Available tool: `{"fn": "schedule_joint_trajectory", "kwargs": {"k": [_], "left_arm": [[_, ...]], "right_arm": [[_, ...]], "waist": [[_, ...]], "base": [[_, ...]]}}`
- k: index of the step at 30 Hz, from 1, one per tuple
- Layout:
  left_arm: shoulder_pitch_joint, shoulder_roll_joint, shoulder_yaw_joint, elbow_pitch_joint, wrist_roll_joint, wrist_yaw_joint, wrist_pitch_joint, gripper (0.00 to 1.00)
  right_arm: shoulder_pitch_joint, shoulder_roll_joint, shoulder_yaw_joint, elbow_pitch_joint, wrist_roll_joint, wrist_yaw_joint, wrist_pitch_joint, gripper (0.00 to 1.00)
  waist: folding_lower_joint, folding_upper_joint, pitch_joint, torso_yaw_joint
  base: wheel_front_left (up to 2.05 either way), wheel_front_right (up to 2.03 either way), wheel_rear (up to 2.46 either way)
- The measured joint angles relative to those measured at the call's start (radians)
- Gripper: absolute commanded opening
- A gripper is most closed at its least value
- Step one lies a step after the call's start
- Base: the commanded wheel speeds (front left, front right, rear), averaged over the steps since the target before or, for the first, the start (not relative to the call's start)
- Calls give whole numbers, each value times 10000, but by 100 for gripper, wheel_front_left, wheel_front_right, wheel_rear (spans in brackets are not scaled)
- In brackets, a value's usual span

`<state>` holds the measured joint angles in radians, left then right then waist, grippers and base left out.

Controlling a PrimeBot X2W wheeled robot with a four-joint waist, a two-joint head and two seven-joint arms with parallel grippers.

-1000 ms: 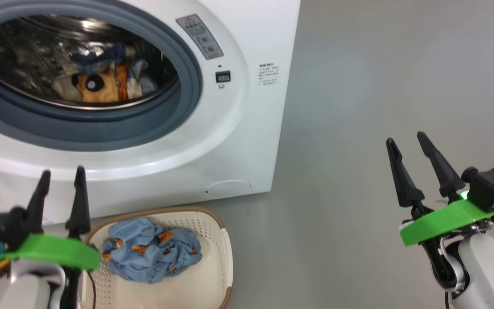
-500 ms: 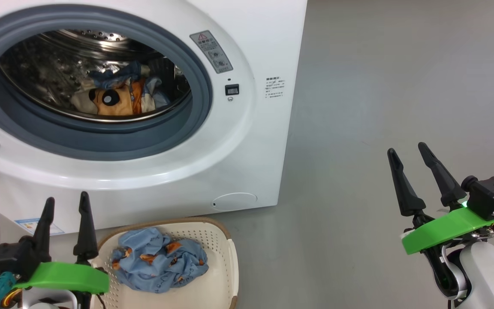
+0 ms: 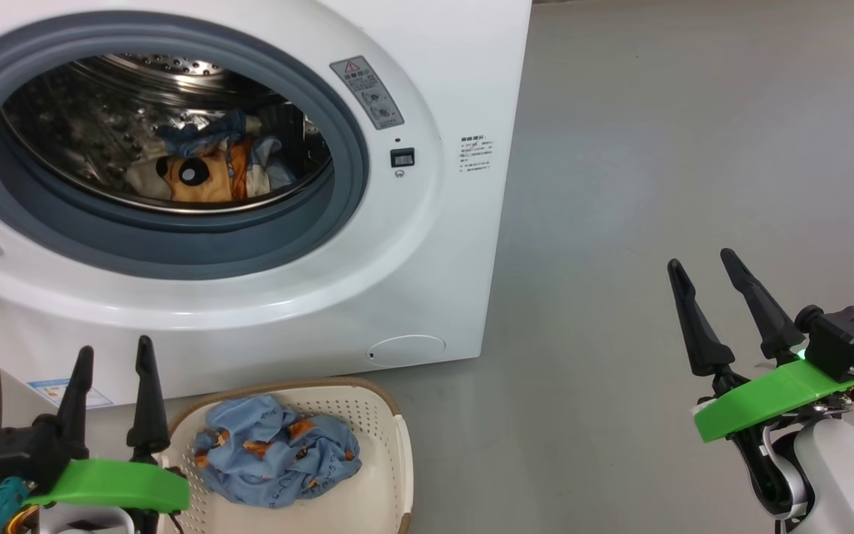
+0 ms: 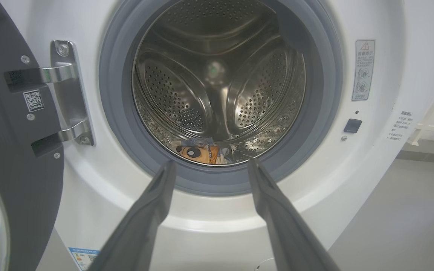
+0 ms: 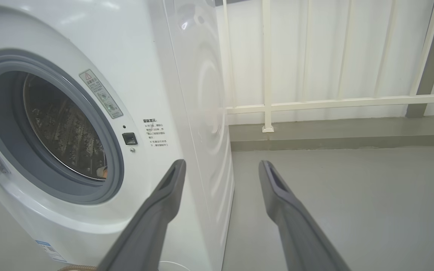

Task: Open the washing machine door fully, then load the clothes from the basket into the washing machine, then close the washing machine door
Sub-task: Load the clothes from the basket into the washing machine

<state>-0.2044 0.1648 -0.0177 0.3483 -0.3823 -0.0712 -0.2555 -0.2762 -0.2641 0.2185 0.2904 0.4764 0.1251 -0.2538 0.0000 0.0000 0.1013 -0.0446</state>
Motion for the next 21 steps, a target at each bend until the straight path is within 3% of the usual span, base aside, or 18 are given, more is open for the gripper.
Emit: {"fn": "schedule_joint_trajectory", "kwargs": {"k": [21], "left_arm": [[-1, -295, 395, 190, 339, -336, 0, 100]], "right_arm": [[0, -19, 115, 48, 84, 0, 0, 100]], "waist": [[0, 1, -33, -43]], "base": [[0, 0, 0]]}}
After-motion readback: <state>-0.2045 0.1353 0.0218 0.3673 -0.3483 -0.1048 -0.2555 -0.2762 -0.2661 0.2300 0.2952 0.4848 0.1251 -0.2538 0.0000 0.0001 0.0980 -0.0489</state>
